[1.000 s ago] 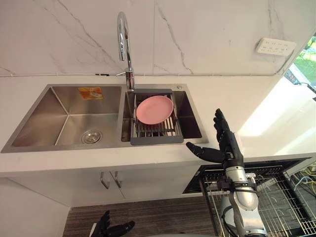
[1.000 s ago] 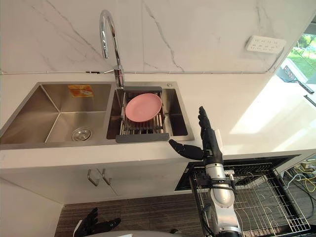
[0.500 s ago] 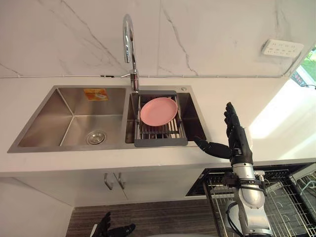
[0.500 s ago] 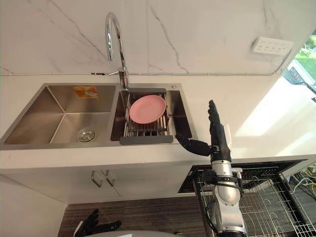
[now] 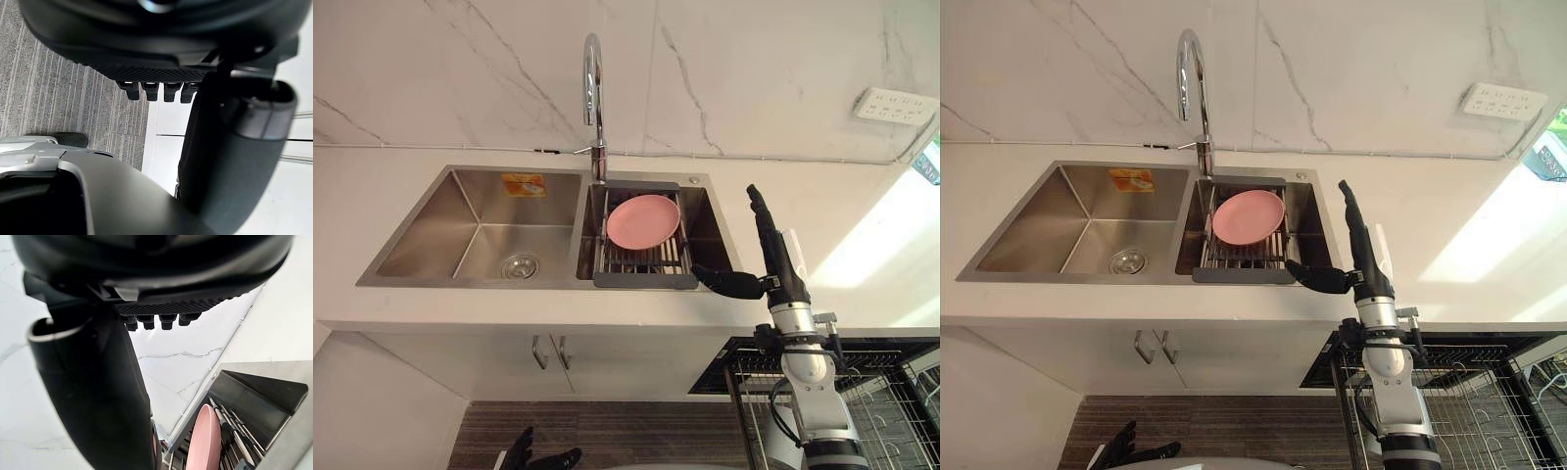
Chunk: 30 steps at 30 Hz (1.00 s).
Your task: Walk over to the sink, pick up the cup, carry it to the dishwasher, place the cup inside the dishwasher, then close the dishwasher door
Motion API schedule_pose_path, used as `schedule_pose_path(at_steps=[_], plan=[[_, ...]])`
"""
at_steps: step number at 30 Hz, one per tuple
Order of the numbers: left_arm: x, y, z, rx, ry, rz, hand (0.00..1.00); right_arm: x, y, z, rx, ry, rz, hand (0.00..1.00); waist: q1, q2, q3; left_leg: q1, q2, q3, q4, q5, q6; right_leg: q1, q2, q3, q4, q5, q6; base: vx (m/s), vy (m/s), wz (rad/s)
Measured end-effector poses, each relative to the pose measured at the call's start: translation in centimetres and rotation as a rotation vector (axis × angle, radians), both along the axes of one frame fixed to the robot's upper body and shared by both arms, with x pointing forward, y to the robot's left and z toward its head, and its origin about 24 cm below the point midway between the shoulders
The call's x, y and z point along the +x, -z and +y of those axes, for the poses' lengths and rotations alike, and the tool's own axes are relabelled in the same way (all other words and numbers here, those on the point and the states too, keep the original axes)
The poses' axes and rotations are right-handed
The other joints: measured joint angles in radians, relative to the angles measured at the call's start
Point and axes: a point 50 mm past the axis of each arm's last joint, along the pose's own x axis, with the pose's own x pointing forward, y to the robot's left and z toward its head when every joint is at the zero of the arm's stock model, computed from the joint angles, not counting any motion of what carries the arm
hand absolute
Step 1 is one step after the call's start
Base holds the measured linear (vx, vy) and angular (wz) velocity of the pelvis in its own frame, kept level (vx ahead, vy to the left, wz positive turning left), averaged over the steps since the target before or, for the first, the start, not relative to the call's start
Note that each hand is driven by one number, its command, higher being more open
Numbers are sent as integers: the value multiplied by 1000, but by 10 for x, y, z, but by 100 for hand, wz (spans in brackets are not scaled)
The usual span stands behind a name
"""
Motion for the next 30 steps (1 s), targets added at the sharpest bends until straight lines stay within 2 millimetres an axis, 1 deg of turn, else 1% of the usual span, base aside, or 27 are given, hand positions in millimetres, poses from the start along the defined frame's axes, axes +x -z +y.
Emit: schedule_pose_path(at_steps=[3, 10, 15, 20, 23, 28, 30], plan=[[1, 0, 0, 0, 6, -2, 100, 9, 0, 2, -73, -2, 17, 100, 3, 0, 0, -5, 2, -6, 0, 6, 0, 0, 1, -10, 0, 0, 0, -34, -22, 8], [2, -1, -1, 4, 29, -5, 100, 30, 6, 6, -167, 1, 82, 100, 18, 0, 0, -11, 2, -20, -1, 16, 0, 0, 2, -22, 1, 1, -1, -51, -20, 6], [3, -1, -1, 1, 34, -3, 100, 42, 16, 9, -252, 17, 150, 100, 24, 1, 1, -22, 2, -40, -1, 26, 1, 0, 1, -42, 1, 2, -2, -38, -18, 12], [5, -2, -2, -4, 48, -8, 100, 59, 13, 13, -294, 40, 167, 100, 30, 2, 4, -25, 2, -45, -2, 32, 1, 0, 3, -46, 0, 4, -7, -35, -9, 3], [8, -3, -3, -6, 63, -15, 100, 69, 12, 16, -312, 54, 176, 100, 38, 8, 11, -27, 2, -48, -2, 37, 1, 0, 3, -50, -1, 7, -8, -36, -6, 3], [11, -4, -4, -11, 73, -30, 100, 77, 12, 15, -325, 94, 186, 100, 55, 11, 24, -34, 1, -60, -2, 43, 0, 0, 3, -62, -3, 10, -10, -34, -7, 7], [14, -5, -4, -10, 76, -43, 100, 83, 8, 15, -341, 107, 181, 100, 57, 12, 38, -36, 0, -66, -2, 47, 0, 0, 3, -67, -3, 11, -11, -29, -2, 6]])
